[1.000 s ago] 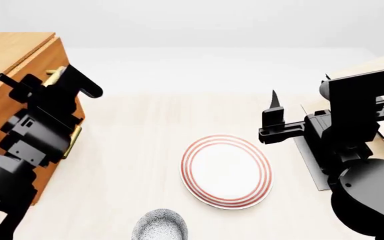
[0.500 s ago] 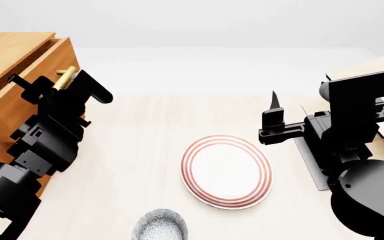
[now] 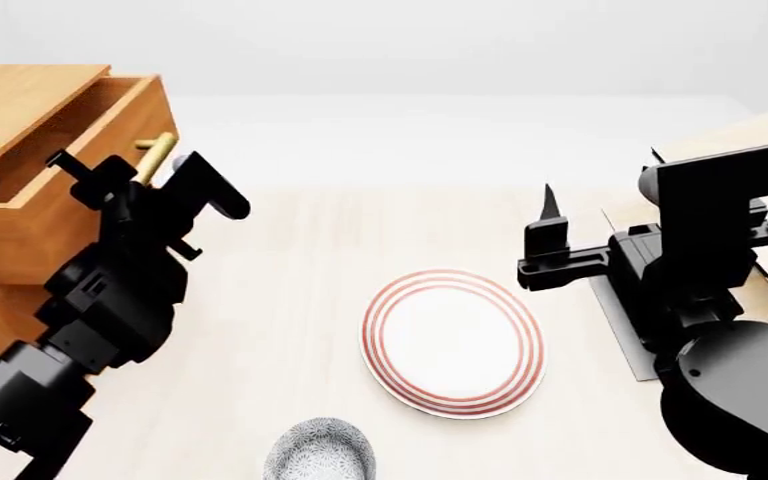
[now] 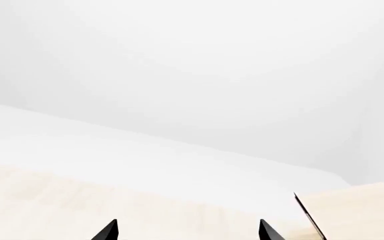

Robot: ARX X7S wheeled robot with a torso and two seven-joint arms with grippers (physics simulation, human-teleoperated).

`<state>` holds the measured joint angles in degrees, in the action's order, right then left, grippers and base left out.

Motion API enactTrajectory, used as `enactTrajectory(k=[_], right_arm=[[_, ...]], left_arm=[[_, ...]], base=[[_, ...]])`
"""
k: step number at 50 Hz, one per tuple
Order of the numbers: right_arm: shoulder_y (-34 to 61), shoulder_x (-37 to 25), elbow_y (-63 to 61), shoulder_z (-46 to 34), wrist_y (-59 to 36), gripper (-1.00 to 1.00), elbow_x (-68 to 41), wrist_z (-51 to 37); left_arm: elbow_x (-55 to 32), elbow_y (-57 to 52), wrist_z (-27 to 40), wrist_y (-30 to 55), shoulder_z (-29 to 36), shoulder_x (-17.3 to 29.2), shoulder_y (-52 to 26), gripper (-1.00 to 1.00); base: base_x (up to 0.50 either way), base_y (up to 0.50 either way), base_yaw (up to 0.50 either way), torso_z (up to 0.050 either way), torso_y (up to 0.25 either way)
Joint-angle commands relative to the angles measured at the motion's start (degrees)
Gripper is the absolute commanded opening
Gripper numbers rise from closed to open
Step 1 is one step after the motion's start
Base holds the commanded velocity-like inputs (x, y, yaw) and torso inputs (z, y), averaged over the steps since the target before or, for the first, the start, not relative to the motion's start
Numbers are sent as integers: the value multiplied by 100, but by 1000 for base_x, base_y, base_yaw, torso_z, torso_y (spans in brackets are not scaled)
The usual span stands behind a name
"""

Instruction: Open the top drawer of the cabinet and put the bowl in it.

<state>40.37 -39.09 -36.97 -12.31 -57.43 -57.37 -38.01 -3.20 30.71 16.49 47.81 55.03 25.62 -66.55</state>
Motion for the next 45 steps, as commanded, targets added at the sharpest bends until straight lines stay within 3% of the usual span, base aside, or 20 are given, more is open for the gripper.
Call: enactTrajectory(k=[1,45], right_arm=[[-21,-9,3,-5,39,100,6,4],[-157,-50,57,-27,222,100,57,42]], left_arm=[[-903,-453,-284,-110,91,-138,216,-100],[-918,-1267,-298,21,343,-175,546,-100]], base=[[11,0,-3,0,0],[-3,0,0,0,1]])
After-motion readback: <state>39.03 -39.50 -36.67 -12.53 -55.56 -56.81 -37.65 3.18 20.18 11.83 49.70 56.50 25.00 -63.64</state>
